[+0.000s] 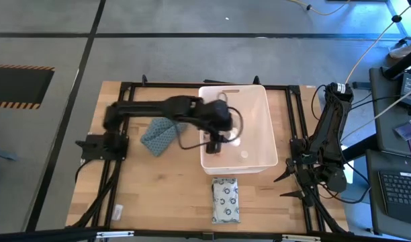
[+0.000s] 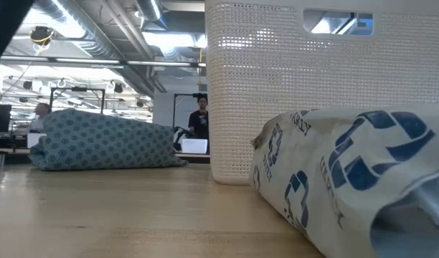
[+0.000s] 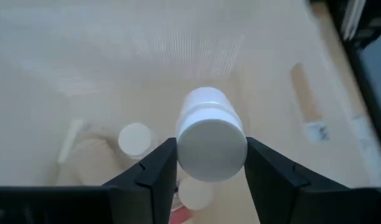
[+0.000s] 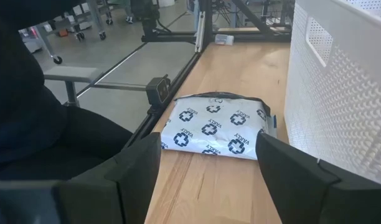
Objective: Pick & place medical supplies in basket/bin
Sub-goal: Put the white pill bottle into the white bin, then put the transparent medicine bottle into the white bin
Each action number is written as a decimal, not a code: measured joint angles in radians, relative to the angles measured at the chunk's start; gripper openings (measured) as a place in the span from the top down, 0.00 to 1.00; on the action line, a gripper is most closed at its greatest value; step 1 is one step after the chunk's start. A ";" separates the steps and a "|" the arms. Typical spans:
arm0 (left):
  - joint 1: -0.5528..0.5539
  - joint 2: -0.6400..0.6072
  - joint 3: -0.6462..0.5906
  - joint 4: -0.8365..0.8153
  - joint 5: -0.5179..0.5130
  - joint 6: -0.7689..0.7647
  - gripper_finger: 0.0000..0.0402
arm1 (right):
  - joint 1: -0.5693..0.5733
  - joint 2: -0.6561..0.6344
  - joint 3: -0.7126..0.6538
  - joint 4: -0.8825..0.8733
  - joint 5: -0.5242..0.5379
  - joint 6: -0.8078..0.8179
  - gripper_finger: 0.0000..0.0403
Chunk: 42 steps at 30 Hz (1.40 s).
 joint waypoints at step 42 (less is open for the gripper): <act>-0.004 0.371 0.123 -0.112 -0.026 0.229 0.50 | 0.000 0.052 0.000 -0.001 0.000 0.059 0.34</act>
